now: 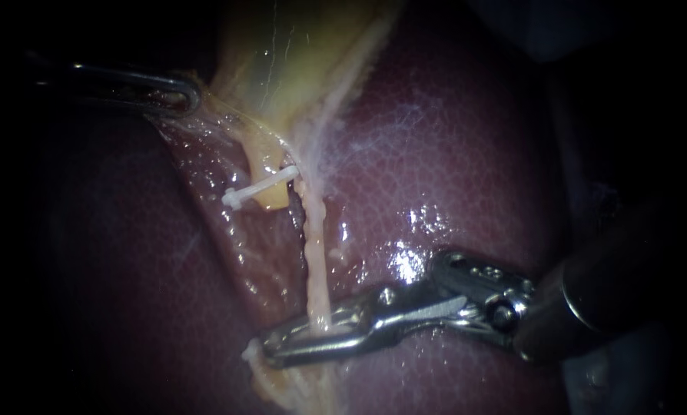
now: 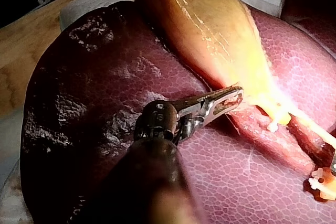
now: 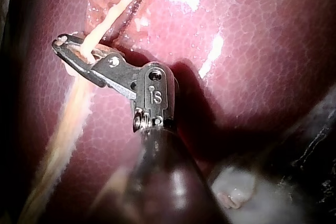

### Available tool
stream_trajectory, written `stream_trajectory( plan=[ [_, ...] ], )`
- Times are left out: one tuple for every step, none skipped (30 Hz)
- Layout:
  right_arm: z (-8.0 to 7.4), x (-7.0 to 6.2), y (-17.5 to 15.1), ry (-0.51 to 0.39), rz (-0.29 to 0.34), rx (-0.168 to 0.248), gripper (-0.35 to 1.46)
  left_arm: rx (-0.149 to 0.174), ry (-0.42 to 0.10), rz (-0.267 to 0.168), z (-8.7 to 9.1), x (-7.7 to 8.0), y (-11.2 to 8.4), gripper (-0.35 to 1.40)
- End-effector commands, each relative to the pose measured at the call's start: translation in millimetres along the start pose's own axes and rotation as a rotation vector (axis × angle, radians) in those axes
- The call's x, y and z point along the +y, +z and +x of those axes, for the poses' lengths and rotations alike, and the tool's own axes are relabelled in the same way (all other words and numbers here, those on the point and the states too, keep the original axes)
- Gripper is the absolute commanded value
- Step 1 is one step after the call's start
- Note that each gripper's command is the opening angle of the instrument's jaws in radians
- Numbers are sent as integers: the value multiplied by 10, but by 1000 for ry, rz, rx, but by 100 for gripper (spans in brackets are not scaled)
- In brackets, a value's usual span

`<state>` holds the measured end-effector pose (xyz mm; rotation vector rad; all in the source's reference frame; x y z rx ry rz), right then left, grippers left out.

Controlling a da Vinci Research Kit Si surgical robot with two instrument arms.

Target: Clipping first clip right tube

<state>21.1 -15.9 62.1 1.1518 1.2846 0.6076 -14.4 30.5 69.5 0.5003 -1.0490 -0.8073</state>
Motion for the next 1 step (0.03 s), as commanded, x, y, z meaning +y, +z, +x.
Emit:
stream_trajectory(
  plan=[
    [0, 1, 0, 0, 0, 0, -35, 0, 0, 0, 0, 0, 0, -35]
  ],
)
